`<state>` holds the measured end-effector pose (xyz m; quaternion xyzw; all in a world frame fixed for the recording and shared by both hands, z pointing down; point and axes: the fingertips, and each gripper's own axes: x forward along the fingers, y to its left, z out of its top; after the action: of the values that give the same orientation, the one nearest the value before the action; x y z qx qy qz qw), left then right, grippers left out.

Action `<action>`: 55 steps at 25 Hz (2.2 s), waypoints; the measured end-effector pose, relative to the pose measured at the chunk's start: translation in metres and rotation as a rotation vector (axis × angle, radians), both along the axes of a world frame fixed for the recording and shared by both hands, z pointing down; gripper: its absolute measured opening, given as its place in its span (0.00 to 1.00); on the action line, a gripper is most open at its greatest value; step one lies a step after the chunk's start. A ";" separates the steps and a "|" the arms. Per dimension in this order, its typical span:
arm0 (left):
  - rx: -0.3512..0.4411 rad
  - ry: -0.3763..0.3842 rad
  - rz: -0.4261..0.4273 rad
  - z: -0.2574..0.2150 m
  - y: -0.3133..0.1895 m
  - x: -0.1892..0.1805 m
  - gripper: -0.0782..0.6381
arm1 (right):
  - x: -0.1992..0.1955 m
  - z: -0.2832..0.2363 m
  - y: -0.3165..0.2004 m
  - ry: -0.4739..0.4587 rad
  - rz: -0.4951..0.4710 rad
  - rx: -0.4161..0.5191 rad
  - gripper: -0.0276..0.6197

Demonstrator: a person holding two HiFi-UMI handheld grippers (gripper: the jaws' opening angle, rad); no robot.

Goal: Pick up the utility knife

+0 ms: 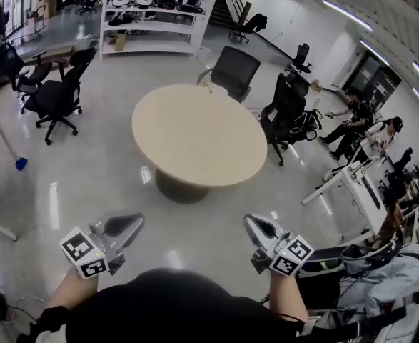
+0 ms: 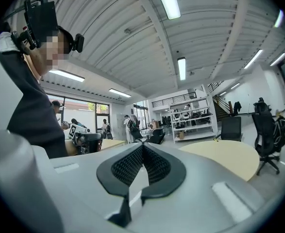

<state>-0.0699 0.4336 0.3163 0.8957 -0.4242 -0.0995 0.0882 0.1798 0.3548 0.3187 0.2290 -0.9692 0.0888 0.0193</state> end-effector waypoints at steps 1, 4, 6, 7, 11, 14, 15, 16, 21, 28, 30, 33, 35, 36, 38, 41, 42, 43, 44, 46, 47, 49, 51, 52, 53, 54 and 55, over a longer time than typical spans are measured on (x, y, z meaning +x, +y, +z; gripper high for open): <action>-0.001 -0.004 -0.009 0.001 -0.005 0.003 0.10 | 0.002 0.002 -0.007 -0.003 -0.009 -0.002 0.07; -0.002 -0.022 -0.044 0.001 -0.021 0.017 0.10 | 0.014 0.007 -0.033 -0.024 -0.042 -0.004 0.07; 0.002 -0.041 -0.077 -0.001 -0.034 0.028 0.10 | 0.023 0.007 -0.054 -0.039 -0.074 0.002 0.07; 0.005 -0.047 -0.096 -0.004 -0.042 0.035 0.10 | 0.028 0.006 -0.065 -0.045 -0.092 0.005 0.07; 0.019 -0.049 -0.147 -0.017 -0.072 0.074 0.10 | 0.059 -0.002 -0.111 -0.053 -0.146 0.021 0.07; 0.023 -0.058 -0.176 -0.021 -0.099 0.105 0.10 | 0.089 -0.005 -0.145 -0.066 -0.171 0.029 0.07; 0.023 -0.054 -0.183 -0.023 -0.107 0.115 0.10 | 0.099 -0.005 -0.154 -0.068 -0.178 0.029 0.07; 0.022 -0.049 -0.188 -0.025 -0.115 0.125 0.10 | 0.107 -0.004 -0.162 -0.070 -0.185 0.028 0.07; 0.002 -0.066 -0.184 -0.018 -0.152 0.173 0.10 | 0.149 0.011 -0.207 -0.088 -0.191 0.009 0.07; -0.028 -0.078 -0.175 -0.007 -0.191 0.197 0.10 | 0.175 0.035 -0.248 -0.092 -0.173 -0.030 0.07; -0.027 -0.062 -0.177 -0.001 -0.201 0.197 0.10 | 0.176 0.043 -0.259 -0.081 -0.168 -0.036 0.07; -0.030 -0.044 -0.158 0.008 -0.214 0.185 0.10 | 0.166 0.045 -0.269 -0.059 -0.145 -0.033 0.07; -0.029 -0.040 -0.133 0.011 -0.223 0.165 0.10 | 0.149 0.043 -0.272 -0.043 -0.119 -0.023 0.07; -0.024 -0.035 -0.121 0.012 -0.229 0.153 0.10 | 0.140 0.041 -0.274 -0.036 -0.104 -0.019 0.07; -0.006 -0.021 -0.096 0.010 -0.244 0.128 0.10 | 0.121 0.036 -0.283 -0.026 -0.068 -0.013 0.07; 0.019 -0.026 -0.060 0.001 -0.268 0.091 0.10 | 0.086 0.023 -0.298 -0.003 -0.037 0.007 0.07; 0.025 -0.034 -0.051 -0.002 -0.276 0.077 0.10 | 0.071 0.019 -0.302 0.003 -0.032 0.018 0.07; 0.030 -0.040 -0.044 -0.004 -0.283 0.062 0.10 | 0.057 0.015 -0.308 0.001 -0.025 0.027 0.07; 0.033 -0.044 -0.040 -0.006 -0.289 0.045 0.10 | 0.042 0.011 -0.313 -0.006 -0.017 0.032 0.07; 0.040 -0.042 -0.035 -0.007 -0.299 0.013 0.10 | 0.010 0.007 -0.321 -0.007 -0.012 0.040 0.07; 0.042 -0.039 -0.034 -0.007 -0.303 -0.002 0.10 | -0.006 0.007 -0.324 0.002 -0.016 0.043 0.07; 0.045 -0.031 -0.032 -0.004 -0.311 -0.028 0.10 | -0.034 0.009 -0.330 0.013 -0.021 0.043 0.07; 0.040 -0.026 -0.029 0.001 -0.321 -0.047 0.10 | -0.056 0.012 -0.339 0.018 -0.023 0.038 0.07; 0.034 -0.024 -0.028 0.003 -0.326 -0.055 0.10 | -0.065 0.013 -0.343 0.026 -0.026 0.034 0.07; 0.029 -0.021 -0.026 0.006 -0.330 -0.063 0.10 | -0.073 0.014 -0.346 0.033 -0.029 0.031 0.07; 0.024 -0.018 -0.024 0.008 -0.335 -0.069 0.10 | -0.080 0.015 -0.350 0.038 -0.031 0.026 0.07; 0.019 -0.014 -0.023 0.010 -0.339 -0.075 0.10 | -0.087 0.016 -0.353 0.042 -0.031 0.021 0.07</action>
<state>-0.1452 0.0951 0.3259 0.8923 -0.4342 -0.0983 0.0753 0.0933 0.0015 0.3348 0.2157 -0.9729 0.0736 0.0388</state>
